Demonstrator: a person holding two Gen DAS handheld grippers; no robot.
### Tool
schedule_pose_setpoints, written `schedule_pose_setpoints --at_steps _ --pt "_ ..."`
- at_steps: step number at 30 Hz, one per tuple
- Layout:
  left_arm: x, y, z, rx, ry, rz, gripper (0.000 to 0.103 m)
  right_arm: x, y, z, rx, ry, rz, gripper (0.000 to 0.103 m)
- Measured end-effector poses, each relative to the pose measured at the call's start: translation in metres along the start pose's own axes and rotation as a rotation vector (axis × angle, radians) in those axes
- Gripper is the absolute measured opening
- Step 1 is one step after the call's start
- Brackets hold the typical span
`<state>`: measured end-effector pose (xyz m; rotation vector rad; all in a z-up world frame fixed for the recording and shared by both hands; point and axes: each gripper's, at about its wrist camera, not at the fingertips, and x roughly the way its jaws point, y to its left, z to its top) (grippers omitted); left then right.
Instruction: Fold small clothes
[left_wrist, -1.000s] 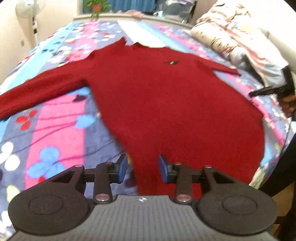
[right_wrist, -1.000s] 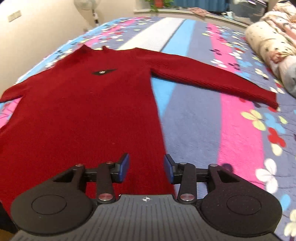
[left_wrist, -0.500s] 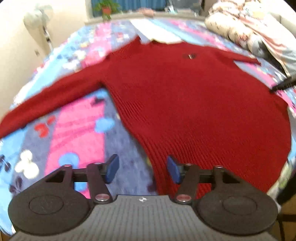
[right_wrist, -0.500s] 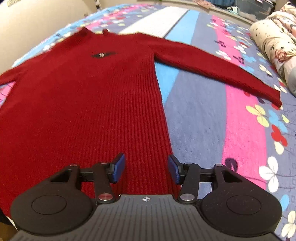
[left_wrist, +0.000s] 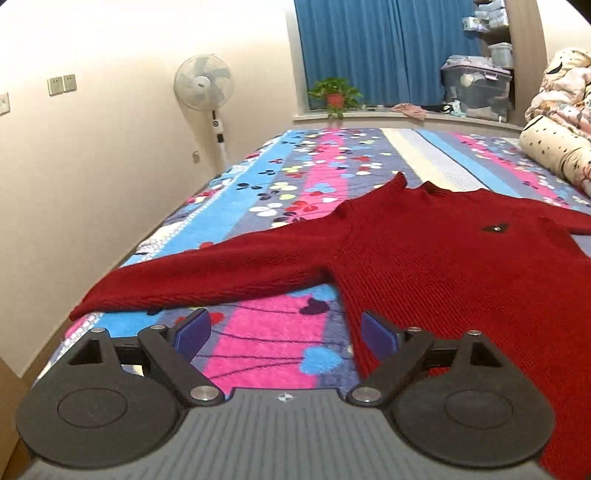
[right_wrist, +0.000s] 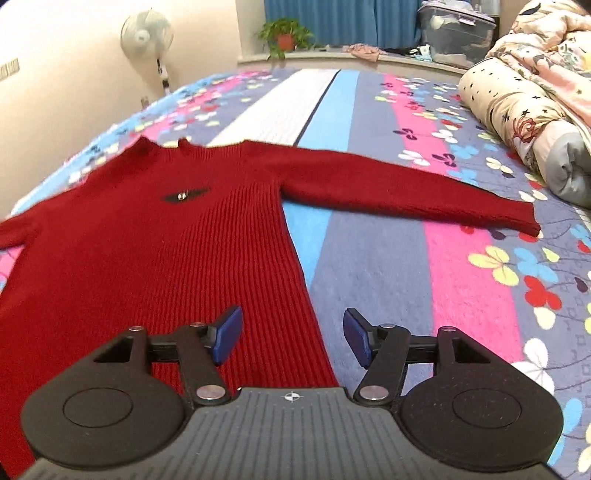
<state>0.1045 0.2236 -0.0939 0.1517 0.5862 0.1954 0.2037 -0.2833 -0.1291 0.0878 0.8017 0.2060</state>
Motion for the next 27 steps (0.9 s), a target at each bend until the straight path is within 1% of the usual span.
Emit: schedule_pose_setpoints --at_steps 4,7,9,11,14,17,20,23,26,27 --pt "-0.001 -0.005 0.002 0.036 -0.013 0.043 0.092 -0.001 0.002 0.004 -0.01 -0.029 -0.005 0.064" --pt "0.003 -0.008 0.005 0.049 -0.02 0.082 0.092 0.0 0.002 0.007 0.002 -0.034 -0.003 0.065" --pt "0.004 -0.011 0.009 0.058 -0.036 0.104 0.092 0.0 0.002 0.009 0.009 -0.037 -0.001 0.066" --pt "0.003 -0.013 0.014 0.057 -0.059 0.11 0.092 0.0 0.003 0.011 0.016 -0.044 0.002 0.066" --pt "0.003 -0.016 0.029 0.065 -0.089 0.123 0.092 0.0 0.001 0.013 0.027 -0.053 -0.001 0.066" --pt "0.008 -0.015 0.052 0.073 -0.11 0.157 0.091 0.001 0.0 0.015 0.031 -0.06 -0.011 0.066" --pt "0.02 -0.01 0.078 0.048 -0.124 0.192 0.085 0.002 0.001 0.016 0.024 -0.059 -0.005 0.066" --pt "0.038 -0.003 0.097 -0.014 -0.136 0.221 0.081 0.005 0.003 0.015 0.007 -0.043 0.01 0.064" --pt "0.062 0.005 0.096 -0.047 -0.134 0.248 0.075 0.009 0.008 0.014 -0.026 -0.013 0.052 0.062" --pt "0.073 0.007 0.087 -0.059 -0.115 0.262 0.069 0.011 0.01 0.013 -0.041 -0.002 0.067 0.061"
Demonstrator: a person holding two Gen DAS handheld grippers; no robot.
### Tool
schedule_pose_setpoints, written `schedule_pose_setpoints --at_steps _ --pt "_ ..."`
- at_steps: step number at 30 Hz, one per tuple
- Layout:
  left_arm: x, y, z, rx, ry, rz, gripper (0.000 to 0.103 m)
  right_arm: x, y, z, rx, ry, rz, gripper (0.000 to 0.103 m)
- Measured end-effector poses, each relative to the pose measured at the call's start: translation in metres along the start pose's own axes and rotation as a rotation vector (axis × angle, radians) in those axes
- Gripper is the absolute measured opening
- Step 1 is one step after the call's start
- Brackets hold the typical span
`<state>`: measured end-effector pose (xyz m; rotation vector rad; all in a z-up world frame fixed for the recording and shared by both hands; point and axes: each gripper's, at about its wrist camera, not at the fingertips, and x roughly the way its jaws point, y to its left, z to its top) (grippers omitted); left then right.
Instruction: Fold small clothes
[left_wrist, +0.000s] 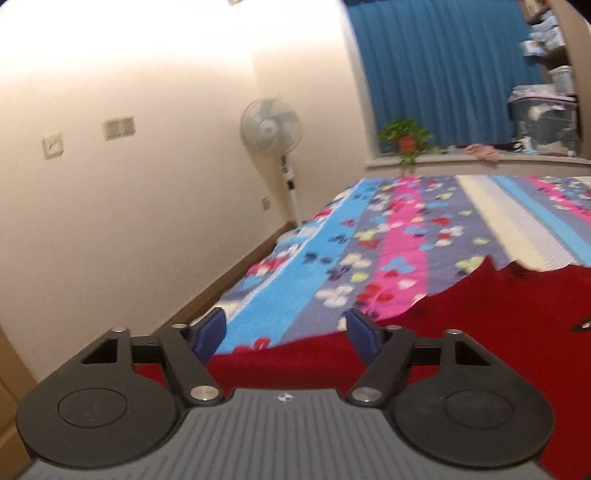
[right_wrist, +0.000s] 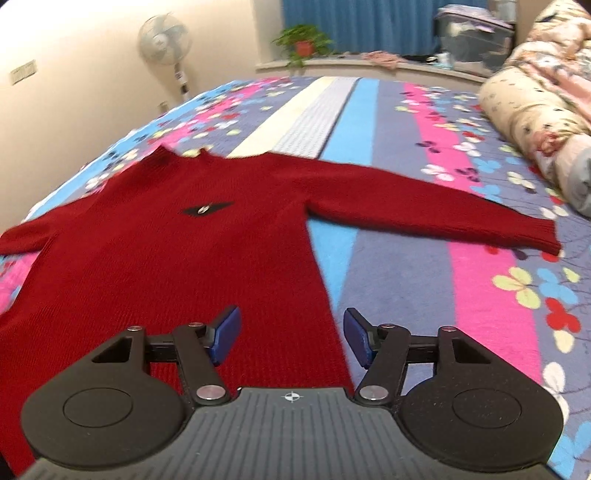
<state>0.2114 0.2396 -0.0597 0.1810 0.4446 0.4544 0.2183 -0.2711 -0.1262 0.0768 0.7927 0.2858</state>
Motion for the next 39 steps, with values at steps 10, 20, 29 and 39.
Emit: schedule_pose_setpoints --at_steps 10,20,29,39 --pt "0.064 0.016 -0.018 -0.071 0.235 0.016 0.038 0.049 0.014 -0.015 -0.143 0.26 -0.043 0.06" --pt "0.101 0.055 -0.032 -0.165 0.323 0.079 0.038 0.06 0.031 -0.008 -0.207 0.235 -0.101 0.058" --pt "0.117 0.104 -0.039 -0.374 0.355 0.114 0.038 0.061 0.023 -0.001 -0.176 0.226 -0.11 0.03" --pt "0.154 0.15 -0.078 -0.737 0.506 0.057 0.057 0.069 0.03 -0.001 -0.212 0.243 -0.119 0.032"
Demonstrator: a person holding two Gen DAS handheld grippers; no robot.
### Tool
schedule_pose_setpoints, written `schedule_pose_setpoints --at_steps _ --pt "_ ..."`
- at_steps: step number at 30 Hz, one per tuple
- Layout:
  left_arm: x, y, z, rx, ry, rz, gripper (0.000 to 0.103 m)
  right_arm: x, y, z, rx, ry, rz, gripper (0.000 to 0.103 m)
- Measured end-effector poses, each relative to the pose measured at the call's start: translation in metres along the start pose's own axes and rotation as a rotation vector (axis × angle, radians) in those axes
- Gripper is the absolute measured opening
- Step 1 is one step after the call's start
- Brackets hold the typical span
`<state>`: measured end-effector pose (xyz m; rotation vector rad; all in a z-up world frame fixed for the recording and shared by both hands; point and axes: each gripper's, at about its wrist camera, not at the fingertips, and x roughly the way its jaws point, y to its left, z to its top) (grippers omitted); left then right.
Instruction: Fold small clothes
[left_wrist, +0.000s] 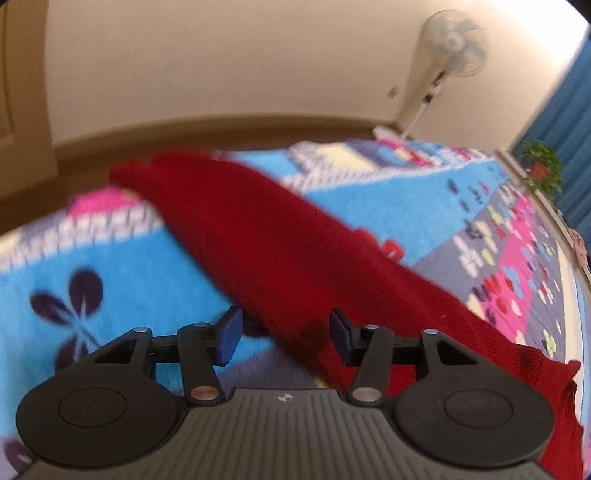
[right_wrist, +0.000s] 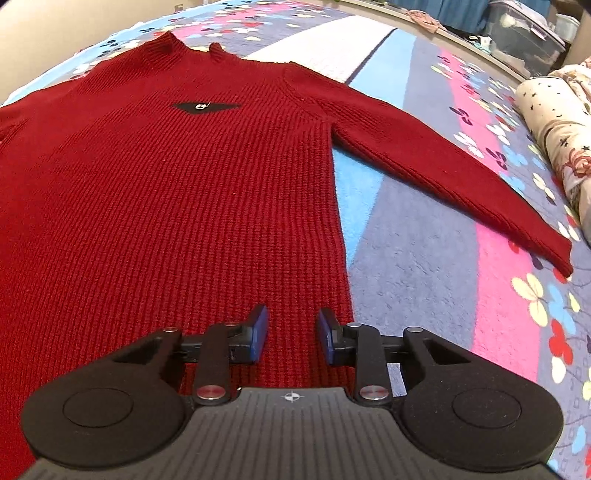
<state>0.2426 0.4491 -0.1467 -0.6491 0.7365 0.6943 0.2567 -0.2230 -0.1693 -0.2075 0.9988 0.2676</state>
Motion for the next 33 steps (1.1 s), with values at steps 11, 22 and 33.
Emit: schedule_pose_setpoints --at_steps 11,22,33 --pt "0.007 -0.021 -0.001 0.171 -0.117 0.125 0.02 -0.001 0.004 -0.001 -0.018 -0.002 -0.009 0.032" --pt "-0.07 -0.13 -0.047 0.56 -0.491 0.069 0.011 -0.002 0.008 0.001 -0.042 0.006 -0.024 0.032" --pt "-0.148 -0.246 -0.185 0.977 -0.31 -0.659 0.043 -0.002 0.006 -0.006 -0.031 -0.032 -0.02 0.032"
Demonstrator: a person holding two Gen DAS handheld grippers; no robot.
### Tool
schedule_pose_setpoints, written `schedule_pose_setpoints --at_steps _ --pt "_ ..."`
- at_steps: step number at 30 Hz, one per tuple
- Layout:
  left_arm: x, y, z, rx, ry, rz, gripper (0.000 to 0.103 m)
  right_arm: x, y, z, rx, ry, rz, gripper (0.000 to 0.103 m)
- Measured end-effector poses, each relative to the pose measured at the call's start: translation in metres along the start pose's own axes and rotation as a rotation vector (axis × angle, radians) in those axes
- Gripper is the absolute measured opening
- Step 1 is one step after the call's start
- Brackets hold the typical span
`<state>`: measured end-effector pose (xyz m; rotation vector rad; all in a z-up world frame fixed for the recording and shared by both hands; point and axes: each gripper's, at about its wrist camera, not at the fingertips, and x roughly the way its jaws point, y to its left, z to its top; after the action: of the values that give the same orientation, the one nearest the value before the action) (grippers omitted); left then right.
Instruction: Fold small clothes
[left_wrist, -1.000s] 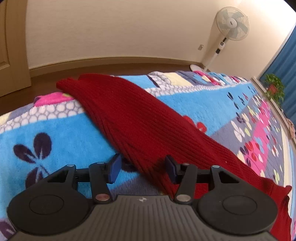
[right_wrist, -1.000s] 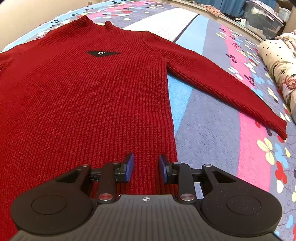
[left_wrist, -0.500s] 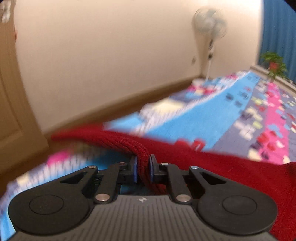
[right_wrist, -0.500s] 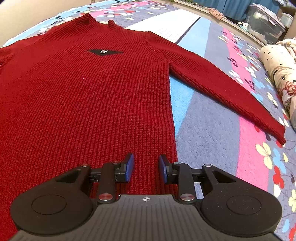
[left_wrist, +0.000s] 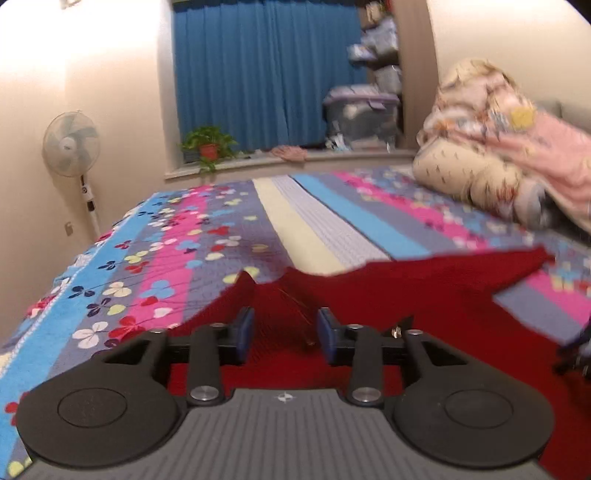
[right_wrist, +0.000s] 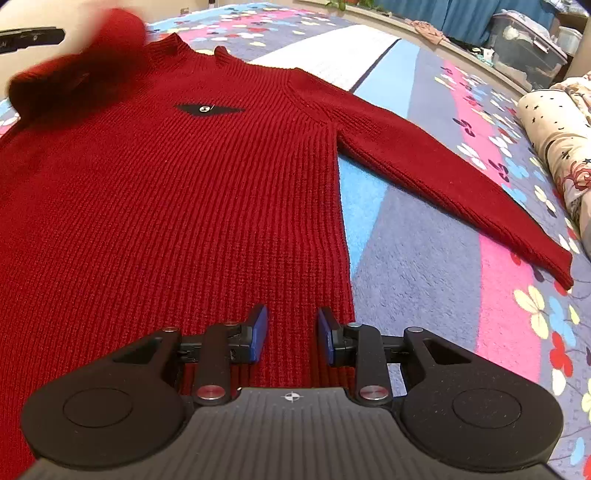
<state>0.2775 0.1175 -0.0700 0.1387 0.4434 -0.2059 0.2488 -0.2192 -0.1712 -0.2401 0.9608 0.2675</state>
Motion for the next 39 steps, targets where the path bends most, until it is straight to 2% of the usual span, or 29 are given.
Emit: schedule_pose_setpoints --at_steps 2,4,6,8,10,11,12,13,16,18,19,21,25,26,28,30,31,32,33,35,36,37,38,39 --pt "0.002 0.032 0.002 -0.136 0.016 0.036 0.043 -0.002 0.0 -0.004 -0.002 -0.015 -0.002 0.032" --pt "0.005 0.068 -0.004 -0.268 0.042 0.114 0.041 -0.003 0.002 -0.008 -0.005 -0.032 -0.008 0.032" --pt "0.01 0.093 -0.01 -0.322 0.089 0.18 0.04 -0.005 0.004 -0.011 -0.013 -0.049 -0.019 0.032" --pt "0.018 0.112 -0.018 -0.345 0.163 0.195 0.039 -0.007 0.007 -0.015 -0.023 -0.066 -0.03 0.031" --pt "0.037 0.12 -0.032 -0.337 0.316 0.153 0.039 -0.01 0.007 -0.016 -0.005 -0.089 -0.032 0.031" --pt "0.049 0.12 -0.042 -0.311 0.395 0.157 0.04 -0.012 0.005 -0.015 0.025 -0.101 -0.024 0.031" --pt "0.059 0.117 -0.051 -0.272 0.465 0.19 0.04 -0.015 0.002 -0.012 0.07 -0.113 -0.011 0.031" --pt "0.064 0.117 -0.056 -0.244 0.5 0.216 0.044 -0.019 -0.001 -0.007 0.122 -0.13 0.001 0.031" --pt "0.056 0.128 -0.049 -0.316 0.467 0.184 0.044 -0.027 -0.005 0.015 0.311 -0.208 0.094 0.032" --pt "0.05 0.128 -0.039 -0.337 0.435 0.169 0.045 -0.02 -0.001 0.035 0.432 -0.227 0.18 0.037" --pt "0.049 0.128 -0.035 -0.337 0.43 0.166 0.046 -0.013 0.002 0.044 0.491 -0.225 0.224 0.041" --pt "0.049 0.124 -0.033 -0.336 0.435 0.163 0.047 0.009 0.009 0.063 0.613 -0.212 0.277 0.043" --pt "0.05 0.123 -0.034 -0.305 0.445 0.172 0.047 0.06 0.023 0.095 0.778 -0.117 0.29 0.05" --pt "0.046 0.123 -0.033 -0.3 0.437 0.172 0.047 0.07 0.028 0.102 0.794 -0.1 0.282 0.051" --pt "0.039 0.127 -0.031 -0.309 0.416 0.164 0.047 0.08 0.031 0.119 0.791 -0.127 0.217 0.051" --pt "0.035 0.134 -0.029 -0.327 0.395 0.158 0.047 0.085 0.032 0.135 0.782 -0.141 0.168 0.015" --pt "0.035 0.136 -0.029 -0.334 0.389 0.157 0.047 0.085 0.03 0.141 0.766 -0.154 0.141 0.009" --pt "0.035 0.138 -0.029 -0.34 0.385 0.156 0.047 0.081 0.027 0.146 0.753 -0.193 0.135 0.009" --pt "0.035 0.139 -0.029 -0.347 0.382 0.153 0.047 0.07 0.024 0.15 0.739 -0.272 0.112 0.009" --pt "0.037 0.138 -0.028 -0.35 0.376 0.14 0.047 0.045 0.021 0.151 0.678 -0.465 -0.031 0.009" --pt "0.038 0.135 -0.027 -0.347 0.374 0.132 0.047 0.042 0.018 0.149 0.648 -0.501 -0.133 0.01" --pt "0.04 0.133 -0.027 -0.343 0.377 0.124 0.047 0.05 0.011 0.149 0.656 -0.453 -0.192 0.012" --pt "0.042 0.129 -0.027 -0.337 0.382 0.113 0.047 0.065 -0.002 0.146 0.697 -0.355 -0.177 0.013" --pt "0.044 0.126 -0.028 -0.329 0.388 0.101 0.047 0.083 -0.016 0.139 0.752 -0.242 -0.105 0.013"
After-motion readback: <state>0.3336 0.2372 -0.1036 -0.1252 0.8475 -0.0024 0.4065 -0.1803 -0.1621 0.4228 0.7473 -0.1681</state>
